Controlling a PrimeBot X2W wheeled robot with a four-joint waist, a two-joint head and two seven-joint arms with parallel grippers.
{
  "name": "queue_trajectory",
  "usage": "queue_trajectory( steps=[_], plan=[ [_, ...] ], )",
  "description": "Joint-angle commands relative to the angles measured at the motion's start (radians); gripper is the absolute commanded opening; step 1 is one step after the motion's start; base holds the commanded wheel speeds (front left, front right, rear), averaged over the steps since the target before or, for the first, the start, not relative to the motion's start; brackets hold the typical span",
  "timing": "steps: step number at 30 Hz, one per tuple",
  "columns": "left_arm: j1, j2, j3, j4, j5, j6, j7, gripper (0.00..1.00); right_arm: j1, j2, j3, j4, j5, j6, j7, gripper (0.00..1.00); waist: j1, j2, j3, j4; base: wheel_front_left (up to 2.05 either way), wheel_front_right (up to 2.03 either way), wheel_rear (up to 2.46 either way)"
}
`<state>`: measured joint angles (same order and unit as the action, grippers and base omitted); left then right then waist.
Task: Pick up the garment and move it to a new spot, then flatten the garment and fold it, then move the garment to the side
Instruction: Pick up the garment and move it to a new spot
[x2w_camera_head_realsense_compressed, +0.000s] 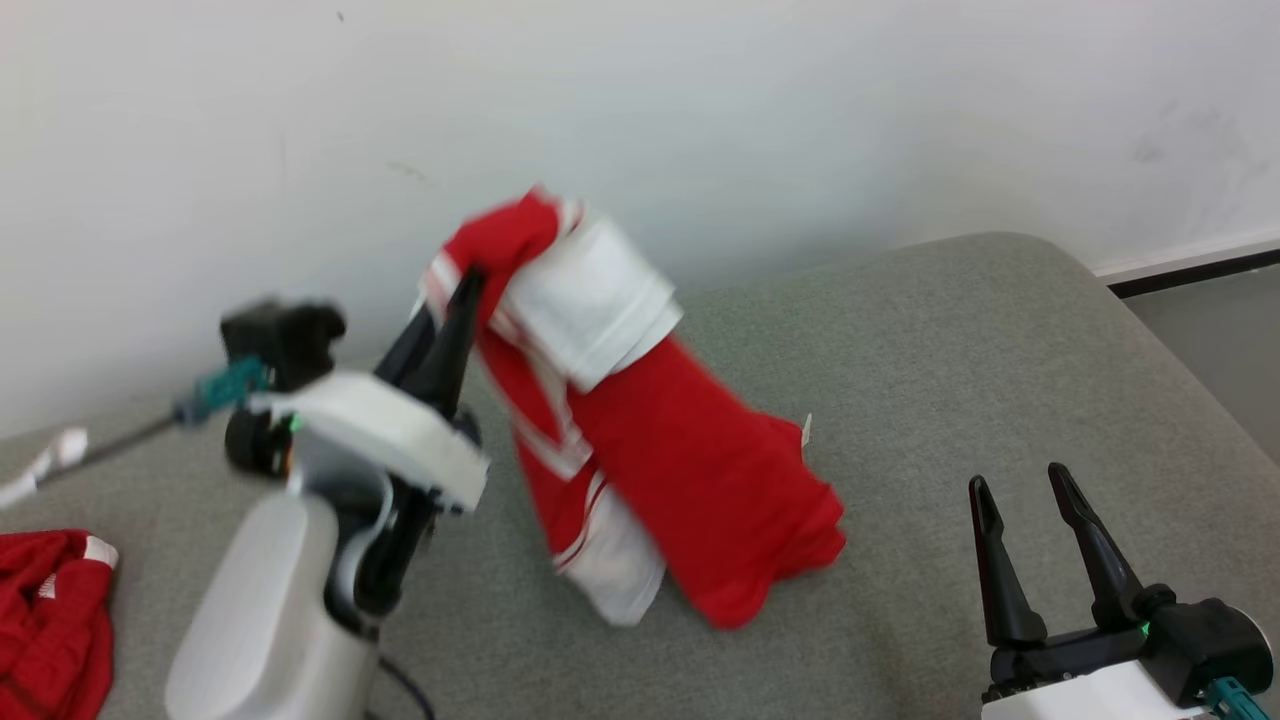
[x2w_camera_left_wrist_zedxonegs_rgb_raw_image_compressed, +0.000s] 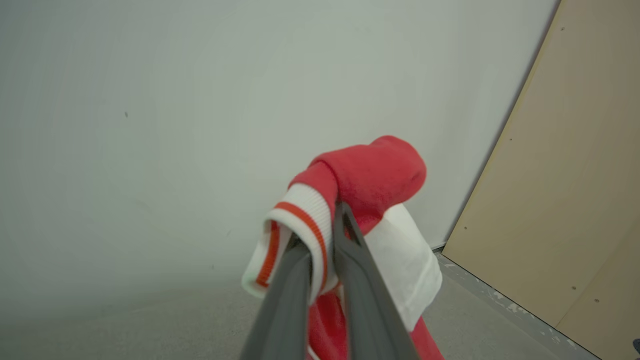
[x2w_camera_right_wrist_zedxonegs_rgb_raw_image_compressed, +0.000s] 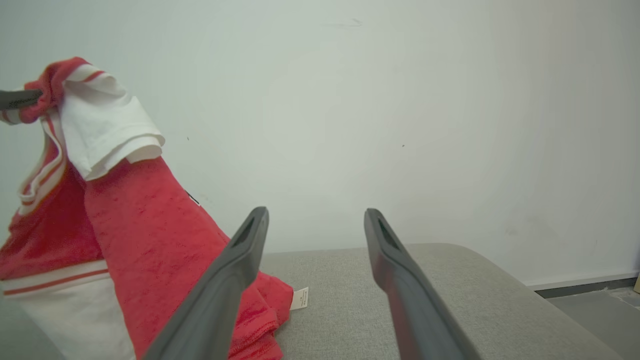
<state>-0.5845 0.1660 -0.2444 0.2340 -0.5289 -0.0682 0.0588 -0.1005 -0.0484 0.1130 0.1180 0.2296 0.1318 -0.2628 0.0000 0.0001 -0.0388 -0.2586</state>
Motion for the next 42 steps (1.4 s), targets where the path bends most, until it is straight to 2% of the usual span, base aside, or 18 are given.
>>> queue_trajectory(
  steps=[1,7,13,14,15,16,21,27,30,35,39,42],
  plan=[
    [0.046,0.007,0.01,0.022,-0.015,0.004,-0.019,0.0,-0.002,-0.004,-0.002,-0.001,-0.008,-0.002,-0.003,1.0,0.0,-0.0001,0.005,-0.002,0.0,0.0,0.0],
    [0.21,0.036,0.034,0.201,0.007,0.014,-0.155,0.0,0.004,-0.004,0.001,0.004,-0.021,-0.002,-0.003,1.0,0.0,-0.0001,0.02,0.021,0.0,0.0,0.0],
    [0.225,0.037,0.031,0.411,-0.006,-0.018,-0.239,0.0,-0.01,-0.005,0.018,0.017,-0.031,-0.002,-0.003,1.0,0.0,-0.0001,0.03,0.068,0.0,0.0,0.0],
    [0.214,0.041,0.025,0.442,-0.005,-0.026,-0.244,0.08,-0.011,-0.005,0.021,0.02,-0.03,-0.002,-0.003,1.0,0.0,-0.0001,0.031,0.076,0.0,0.0,0.0],
    [0.205,0.038,0.018,0.469,-0.008,-0.032,-0.245,0.76,-0.013,-0.005,0.023,0.021,-0.03,-0.002,-0.003,1.0,0.0,-0.0001,0.032,0.083,0.0,0.0,0.0],
    [0.197,0.032,0.009,0.493,-0.014,-0.039,-0.25,1.0,-0.014,-0.006,0.025,0.024,-0.03,-0.002,-0.003,1.0,0.0,-0.0001,0.033,0.09,0.0,0.0,0.0],
    [0.17,0.029,-0.015,0.544,-0.011,-0.054,-0.297,1.0,-0.007,-0.006,0.031,0.03,-0.028,-0.002,-0.003,1.0,0.0,-0.0001,0.029,0.115,0.0,0.0,0.0],
    [0.17,0.057,-0.011,0.475,0.024,-0.056,-0.323,1.0,0.009,-0.011,0.033,0.031,-0.026,-0.002,-0.003,1.0,0.0,-0.0001,0.018,0.136,0.0,0.0,0.0],
    [0.201,0.071,0.014,0.381,0.062,-0.032,-0.324,1.0,0.015,-0.014,0.027,0.024,-0.024,-0.002,-0.003,1.0,0.0,-0.0001,0.012,0.144,0.0,0.0,0.0],
    [0.325,0.078,0.091,0.145,0.142,0.027,-0.324,1.0,0.022,-0.014,0.026,0.014,-0.025,-0.002,-0.003,1.0,0.0,-0.0001,0.002,0.142,0.0,0.0,0.0],
    [0.456,0.05,0.149,-0.022,0.209,0.065,-0.323,1.0,0.045,-0.012,0.015,0.001,-0.018,-0.002,-0.003,1.0,0.0,-0.0001,-0.001,0.141,0.0,0.0,0.0],
    [0.536,0.024,0.179,-0.094,0.249,0.075,-0.323,1.0,0.055,-0.012,0.011,0.0,-0.015,-0.002,-0.003,1.0,0.0,-0.0001,-0.002,0.143,0.0,0.0,0.0]
  ],
)
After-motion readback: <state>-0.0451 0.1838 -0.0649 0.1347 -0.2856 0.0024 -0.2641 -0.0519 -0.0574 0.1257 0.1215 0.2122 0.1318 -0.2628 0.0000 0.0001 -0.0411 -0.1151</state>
